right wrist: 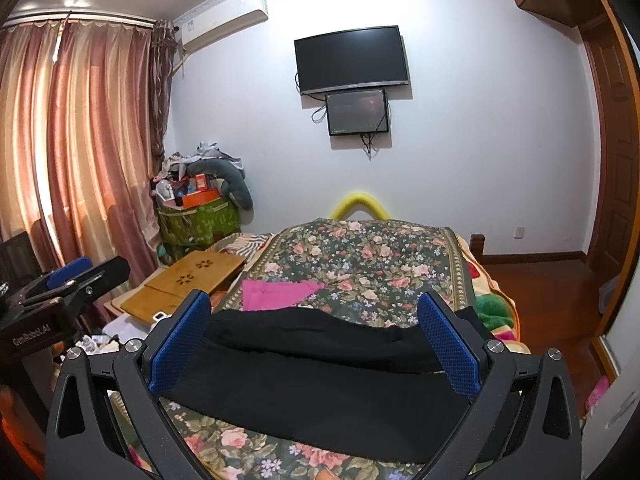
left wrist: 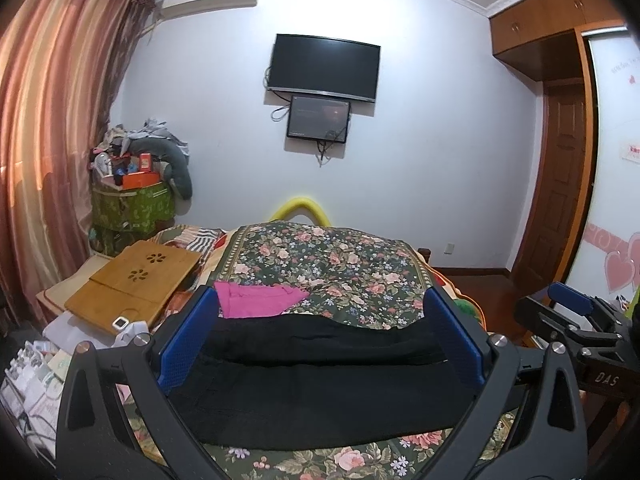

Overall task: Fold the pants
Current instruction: 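Lower both tools onto the black trousers' waistband and close both grippers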

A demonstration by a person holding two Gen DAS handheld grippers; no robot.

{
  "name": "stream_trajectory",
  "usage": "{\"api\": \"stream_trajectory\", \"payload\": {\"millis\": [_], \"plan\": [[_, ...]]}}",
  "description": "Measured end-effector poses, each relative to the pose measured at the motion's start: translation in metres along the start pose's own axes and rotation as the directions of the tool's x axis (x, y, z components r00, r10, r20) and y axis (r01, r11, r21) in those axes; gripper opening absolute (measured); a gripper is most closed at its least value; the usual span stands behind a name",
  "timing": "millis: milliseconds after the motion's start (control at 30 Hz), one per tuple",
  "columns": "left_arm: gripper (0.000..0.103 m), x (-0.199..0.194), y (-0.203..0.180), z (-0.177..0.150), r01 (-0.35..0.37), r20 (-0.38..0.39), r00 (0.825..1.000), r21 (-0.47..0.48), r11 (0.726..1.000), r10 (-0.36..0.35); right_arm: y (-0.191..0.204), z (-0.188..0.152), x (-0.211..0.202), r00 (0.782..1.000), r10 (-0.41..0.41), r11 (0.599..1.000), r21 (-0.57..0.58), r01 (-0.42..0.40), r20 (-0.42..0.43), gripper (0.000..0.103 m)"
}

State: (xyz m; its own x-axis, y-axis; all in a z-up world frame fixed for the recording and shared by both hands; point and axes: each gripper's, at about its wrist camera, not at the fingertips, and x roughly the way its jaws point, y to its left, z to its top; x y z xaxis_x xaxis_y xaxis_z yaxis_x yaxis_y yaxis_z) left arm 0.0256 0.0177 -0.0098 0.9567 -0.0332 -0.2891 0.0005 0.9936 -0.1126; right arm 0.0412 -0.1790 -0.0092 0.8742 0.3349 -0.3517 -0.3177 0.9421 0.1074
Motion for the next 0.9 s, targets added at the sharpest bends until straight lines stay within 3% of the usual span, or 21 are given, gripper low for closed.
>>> {"api": "stream_trajectory", "payload": {"millis": [133, 300, 500, 667, 800, 900], "plan": [[0.103, 0.018, 0.003, 0.006, 0.001, 0.004, 1.000, 0.018, 1.000, -0.001, -0.008, -0.001, 0.017, 0.999, -0.014, 1.000, 0.009, 0.015, -0.028, 0.102], [0.103, 0.059, 0.015, 0.010, 0.007, -0.048, 0.999, 0.016, 1.000, -0.006, -0.018, -0.002, 0.045, 0.997, -0.048, 0.999, -0.006, 0.048, -0.066, 0.102], [0.103, 0.133, 0.041, 0.009, -0.076, -0.141, 0.987, 0.045, 0.996, 0.081, -0.033, -0.003, 0.096, 0.990, -0.081, 0.997, -0.024, 0.079, -0.115, 0.102], [0.103, 0.210, 0.081, 0.001, -0.098, -0.285, 0.953, 0.021, 0.995, 0.100, -0.047, -0.006, 0.144, 0.981, -0.104, 0.993, -0.068, 0.094, -0.167, 0.102], [0.102, 0.269, 0.121, -0.013, -0.135, -0.390, 0.912, 0.010, 0.991, 0.128, -0.060, -0.012, 0.182, 0.968, -0.084, 0.993, -0.100, 0.062, -0.238, 0.102], [0.099, 0.305, 0.148, -0.026, -0.181, -0.459, 0.871, 0.029, 0.983, 0.174, -0.072, -0.019, 0.206, 0.952, -0.070, 0.995, -0.095, 0.043, -0.297, 0.102]]}}
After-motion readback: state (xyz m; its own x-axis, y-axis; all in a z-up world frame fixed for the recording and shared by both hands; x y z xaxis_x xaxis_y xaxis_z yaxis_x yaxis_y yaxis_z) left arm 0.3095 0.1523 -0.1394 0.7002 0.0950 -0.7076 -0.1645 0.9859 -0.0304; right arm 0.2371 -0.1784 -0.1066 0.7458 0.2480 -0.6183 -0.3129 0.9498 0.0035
